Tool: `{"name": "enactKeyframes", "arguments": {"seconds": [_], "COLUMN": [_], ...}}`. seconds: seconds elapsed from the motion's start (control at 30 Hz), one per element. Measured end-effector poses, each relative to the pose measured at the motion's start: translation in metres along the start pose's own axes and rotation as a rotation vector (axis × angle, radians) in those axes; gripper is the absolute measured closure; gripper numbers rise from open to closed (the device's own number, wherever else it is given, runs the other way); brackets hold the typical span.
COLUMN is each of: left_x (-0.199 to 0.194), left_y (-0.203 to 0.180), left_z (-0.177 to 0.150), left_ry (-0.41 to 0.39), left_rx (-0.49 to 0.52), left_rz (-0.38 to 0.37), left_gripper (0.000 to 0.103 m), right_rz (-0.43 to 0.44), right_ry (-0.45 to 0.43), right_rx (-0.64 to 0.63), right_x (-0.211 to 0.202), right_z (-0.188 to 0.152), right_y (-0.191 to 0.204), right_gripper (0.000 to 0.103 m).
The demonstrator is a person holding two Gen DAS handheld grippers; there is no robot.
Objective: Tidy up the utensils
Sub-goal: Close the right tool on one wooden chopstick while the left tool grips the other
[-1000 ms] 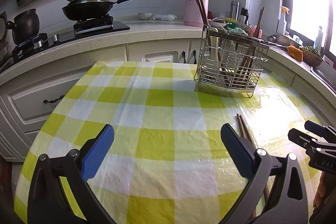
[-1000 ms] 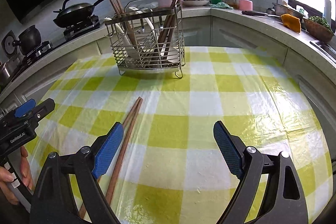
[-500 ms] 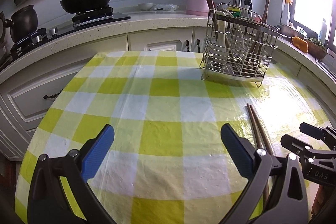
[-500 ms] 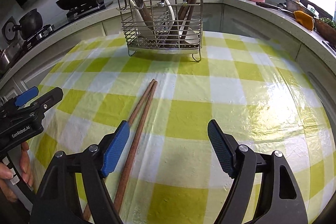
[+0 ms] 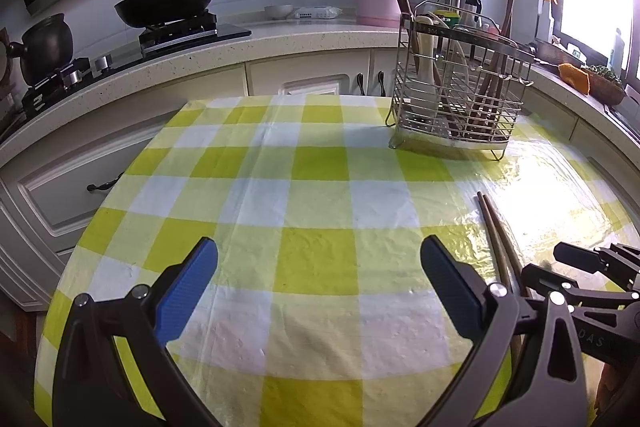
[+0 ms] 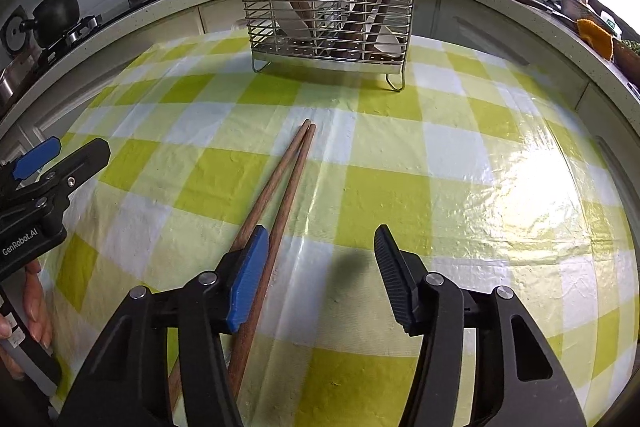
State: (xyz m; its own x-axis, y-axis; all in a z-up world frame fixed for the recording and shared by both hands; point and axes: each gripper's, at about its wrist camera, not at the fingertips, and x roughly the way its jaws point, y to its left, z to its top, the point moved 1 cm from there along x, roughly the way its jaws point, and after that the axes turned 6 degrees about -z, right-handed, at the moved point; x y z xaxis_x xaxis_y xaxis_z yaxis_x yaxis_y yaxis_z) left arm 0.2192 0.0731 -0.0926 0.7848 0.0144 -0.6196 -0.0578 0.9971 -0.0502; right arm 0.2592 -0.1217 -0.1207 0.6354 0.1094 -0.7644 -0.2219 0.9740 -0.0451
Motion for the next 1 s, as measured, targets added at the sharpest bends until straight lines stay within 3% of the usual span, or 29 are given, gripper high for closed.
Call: {"name": "enactKeyframes", "arguments": {"seconds": [0.2, 0.37, 0.57, 0.67, 1.0], "left_x": [-0.001, -0.001, -0.001, 0.003, 0.019], "left_y": [0.001, -0.001, -0.009, -0.015, -0.069], "left_z": [0.0, -0.001, -0.001, -0.001, 0.001], "left_ry": [0.001, -0.001, 0.018, 0.048, 0.144], "left_rx": [0.003, 0.017, 0.037, 0.047, 0.155], "left_rz": [0.002, 0.003, -0.022, -0.048, -0.162], "left_gripper": [0.005, 0.005, 0.005, 0.005, 0.008], "right_rz": [-0.012, -0.042, -0.039, -0.036, -0.049], "right_ry": [0.018, 0.022, 0.018, 0.009, 0.01], "right_rx": [0.0, 0.005, -0.006, -0.035, -0.012], "right_x": [0.008, 0.015, 0.019, 0.017, 0.006], "right_z": [0.007, 0.014, 0.019, 0.018, 0.001], "right_y": [0.006, 0.011, 0.014, 0.016, -0.027], "right_gripper": [0.055, 0.067, 0.075, 0.09, 0.095]}}
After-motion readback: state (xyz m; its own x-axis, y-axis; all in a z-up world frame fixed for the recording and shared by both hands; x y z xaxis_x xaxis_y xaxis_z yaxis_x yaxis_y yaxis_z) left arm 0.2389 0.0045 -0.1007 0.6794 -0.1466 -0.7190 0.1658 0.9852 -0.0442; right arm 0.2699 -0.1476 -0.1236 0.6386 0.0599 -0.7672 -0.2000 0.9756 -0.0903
